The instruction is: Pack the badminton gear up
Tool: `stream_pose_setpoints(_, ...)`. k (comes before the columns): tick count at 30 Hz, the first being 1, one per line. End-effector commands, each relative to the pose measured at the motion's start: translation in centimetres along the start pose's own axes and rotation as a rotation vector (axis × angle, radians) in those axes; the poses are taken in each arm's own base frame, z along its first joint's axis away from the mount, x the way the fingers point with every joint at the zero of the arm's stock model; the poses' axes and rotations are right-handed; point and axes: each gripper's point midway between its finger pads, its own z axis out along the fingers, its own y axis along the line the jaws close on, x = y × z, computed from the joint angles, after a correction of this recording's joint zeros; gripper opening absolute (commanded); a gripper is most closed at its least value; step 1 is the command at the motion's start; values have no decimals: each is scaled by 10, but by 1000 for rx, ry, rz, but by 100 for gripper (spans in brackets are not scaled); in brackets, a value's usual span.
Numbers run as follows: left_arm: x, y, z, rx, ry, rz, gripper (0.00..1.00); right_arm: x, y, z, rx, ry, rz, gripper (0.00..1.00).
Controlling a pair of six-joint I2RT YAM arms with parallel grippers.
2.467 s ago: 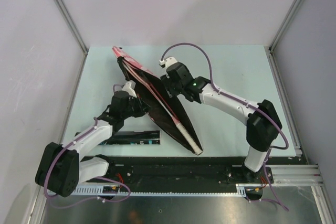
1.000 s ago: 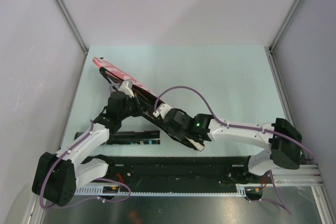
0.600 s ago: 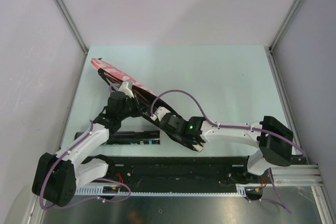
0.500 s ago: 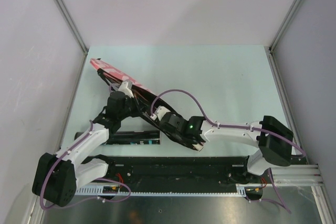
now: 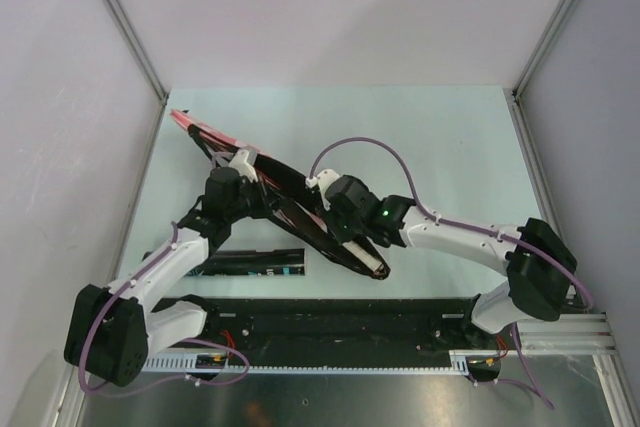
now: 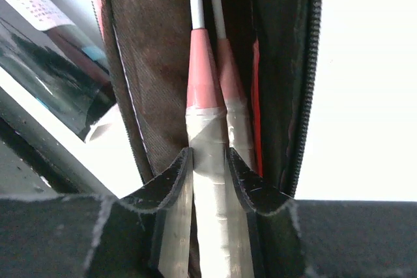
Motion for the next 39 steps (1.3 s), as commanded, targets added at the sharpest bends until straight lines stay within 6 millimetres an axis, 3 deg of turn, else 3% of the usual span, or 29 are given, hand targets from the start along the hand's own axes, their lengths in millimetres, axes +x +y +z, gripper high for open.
stream_pose_setpoints(1,-9,-47,-1,183,27,92,0,-56,23,16,-84,-165,46,0)
stream_pose_setpoints(3,-7,-52,-2,204,38,101,0,-55,17,34,-59,-161,19,0)
stream_pose_setpoints(7,-8,-52,-6,198,29,112,0,-35,-5,69,32,-103,-26,0)
stream_pose_setpoints(10,-8,-51,-8,194,33,123,0,-25,-16,71,100,-72,-89,0)
stream_pose_setpoints(13,-12,-49,-11,175,22,134,0,-25,-21,57,110,-65,-83,0)
stream_pose_setpoints(14,-15,-50,-13,177,10,138,0,-32,-22,43,107,-83,-75,1)
stream_pose_setpoints(15,-16,-51,-14,178,5,141,1,-35,-20,37,100,-92,-70,28)
stream_pose_setpoints(16,-19,-51,-16,174,-3,142,0,-38,-16,28,74,-105,-46,40)
stream_pose_setpoints(18,-22,-52,-17,172,-10,147,0,-49,5,-1,-45,-141,-22,55)
stream_pose_setpoints(20,-26,-54,-18,173,-17,145,0,-52,34,-20,-203,-151,-12,59)
stream_pose_setpoints(21,-27,-55,-18,173,-20,141,0,-61,44,-40,-241,-195,-15,61)
stream_pose_setpoints(23,-31,-58,-19,179,-27,139,0,-71,56,-59,-296,-242,-12,63)
stream_pose_setpoints(25,-34,-59,-19,179,-33,138,0,-84,56,-79,-293,-311,-9,70)
stream_pose_setpoints(30,-36,-59,-20,167,-43,112,0,-100,5,-65,-46,-376,-97,95)
stream_pose_setpoints(34,-36,-59,-20,164,-43,90,0,-108,-31,-35,-3,-366,-119,100)
stream_pose_setpoints(36,-38,-60,-21,165,-49,90,0,-114,-28,-37,-49,-390,-139,100)
stream_pose_setpoints(39,-40,-59,-22,157,-59,80,0,-108,-19,-19,-225,-370,-159,100)
